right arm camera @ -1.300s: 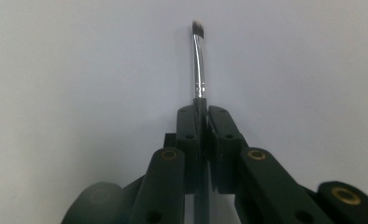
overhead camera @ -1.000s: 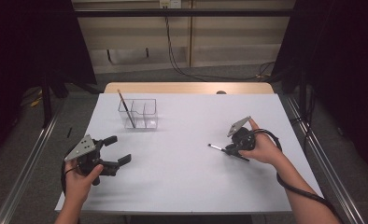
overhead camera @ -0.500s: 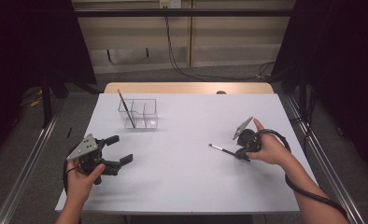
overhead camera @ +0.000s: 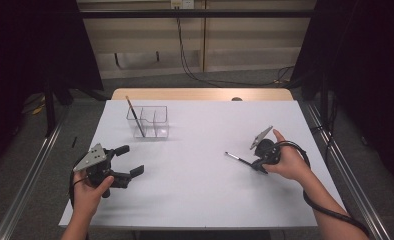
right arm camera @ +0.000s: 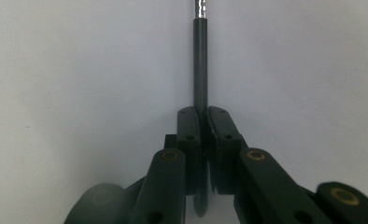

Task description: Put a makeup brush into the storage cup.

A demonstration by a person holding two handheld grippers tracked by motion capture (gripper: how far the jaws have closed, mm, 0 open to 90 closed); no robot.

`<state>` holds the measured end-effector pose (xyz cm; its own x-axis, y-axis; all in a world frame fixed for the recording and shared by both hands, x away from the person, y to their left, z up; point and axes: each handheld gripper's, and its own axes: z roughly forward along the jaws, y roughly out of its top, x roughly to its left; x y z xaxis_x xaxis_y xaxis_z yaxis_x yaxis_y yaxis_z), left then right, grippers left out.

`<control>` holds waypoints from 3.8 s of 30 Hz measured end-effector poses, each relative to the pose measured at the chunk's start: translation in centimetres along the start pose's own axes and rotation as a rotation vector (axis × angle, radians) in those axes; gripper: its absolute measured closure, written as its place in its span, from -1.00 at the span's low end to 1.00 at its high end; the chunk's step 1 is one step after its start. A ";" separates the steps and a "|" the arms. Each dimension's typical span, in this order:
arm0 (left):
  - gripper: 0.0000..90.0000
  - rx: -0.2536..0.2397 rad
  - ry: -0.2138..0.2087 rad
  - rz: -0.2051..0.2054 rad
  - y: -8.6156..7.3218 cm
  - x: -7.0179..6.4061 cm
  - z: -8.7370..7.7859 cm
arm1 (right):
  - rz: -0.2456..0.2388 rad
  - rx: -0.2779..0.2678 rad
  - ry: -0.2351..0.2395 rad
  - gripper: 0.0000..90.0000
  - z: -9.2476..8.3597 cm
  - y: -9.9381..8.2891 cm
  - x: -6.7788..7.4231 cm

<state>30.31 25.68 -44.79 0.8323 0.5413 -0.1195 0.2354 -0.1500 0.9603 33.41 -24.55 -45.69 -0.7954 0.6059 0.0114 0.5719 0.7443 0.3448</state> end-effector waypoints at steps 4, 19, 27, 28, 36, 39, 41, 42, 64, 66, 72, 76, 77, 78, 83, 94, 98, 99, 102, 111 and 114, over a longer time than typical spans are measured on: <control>-0.89 -0.003 -0.007 -0.006 0.0 -0.1 0.3 | 0.088 -0.172 0.066 0.87 -0.1 -1.5 -0.3; -0.94 -0.027 -0.066 -0.040 0.9 -1.1 2.9 | 0.231 -0.684 0.163 0.87 -0.7 -3.0 2.0; -0.97 -0.044 -0.110 -0.055 1.5 -1.6 4.7 | 0.243 -0.765 0.186 0.87 -0.6 -2.5 2.8; -0.97 -0.047 -0.115 -0.058 1.5 -1.7 4.9 | 0.243 -0.768 0.189 0.88 -0.5 -2.4 2.9; -0.99 -0.061 -0.153 -0.069 1.9 -2.2 6.5 | 0.224 -0.790 0.223 0.88 -0.4 -1.7 3.8; -0.99 -0.067 -0.163 -0.070 2.0 -2.4 7.1 | 0.219 -0.798 0.232 0.88 -0.4 -1.6 4.0; -0.99 -0.069 -0.172 -0.071 2.1 -2.5 7.4 | 0.220 -0.805 0.239 0.88 -0.4 -1.5 4.0; -0.99 -0.069 -0.173 -0.072 2.2 -2.5 7.6 | 0.221 -0.811 0.238 0.88 -0.4 -1.4 4.1; -0.99 -0.072 -0.261 -0.128 2.7 -4.5 12.1 | 0.206 -0.865 0.294 0.88 -0.2 -0.1 5.4; -1.00 -0.067 -0.266 -0.134 2.7 -4.7 12.5 | 0.205 -0.867 0.296 0.88 -0.2 0.0 5.5; -1.00 -0.054 -0.280 -0.163 2.7 -4.9 13.5 | 0.194 -0.872 0.302 0.88 -0.2 0.2 5.7; -0.99 -0.050 -0.279 -0.165 2.8 -5.1 13.9 | 0.189 -0.870 0.308 0.88 -0.1 0.4 5.9; -0.98 -0.050 -0.285 -0.165 2.8 -5.1 14.0 | 0.187 -0.869 0.306 0.88 -0.1 0.4 6.0; -0.96 -0.049 -0.282 -0.158 2.9 -5.2 14.1 | 0.185 -0.870 0.309 0.87 0.0 0.5 6.0; -0.87 -0.057 -0.290 -0.134 3.2 -5.6 14.5 | 0.174 -0.868 0.304 0.87 0.1 0.7 6.2; -0.24 -0.031 -0.352 -0.128 3.2 -5.9 15.4 | 0.152 -0.866 0.295 0.88 0.3 1.1 6.8; -0.13 -0.042 -0.351 -0.125 3.2 -6.1 15.7 | 0.149 -0.861 0.298 0.87 0.5 1.2 7.0; -0.10 -0.045 -0.354 -0.128 3.2 -6.1 15.7 | 0.147 -0.860 0.296 0.87 0.5 1.2 7.0; -0.01 -0.051 -0.356 -0.130 3.3 -6.2 15.8 | 0.146 -0.859 0.293 0.88 0.5 1.2 7.1; 0.24 -0.069 -0.372 -0.150 3.1 -6.2 16.2 | 0.147 -0.873 0.300 0.87 0.5 1.2 7.1; 0.33 -0.067 -0.384 -0.158 3.0 -6.4 16.4 | 0.143 -0.873 0.300 0.87 0.5 1.3 7.2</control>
<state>33.96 8.19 -45.26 0.9183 0.2039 -0.3393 0.3520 -0.0285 0.9356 28.54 -19.09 -45.64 -0.8172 0.4872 0.3079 0.4121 0.1203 0.9032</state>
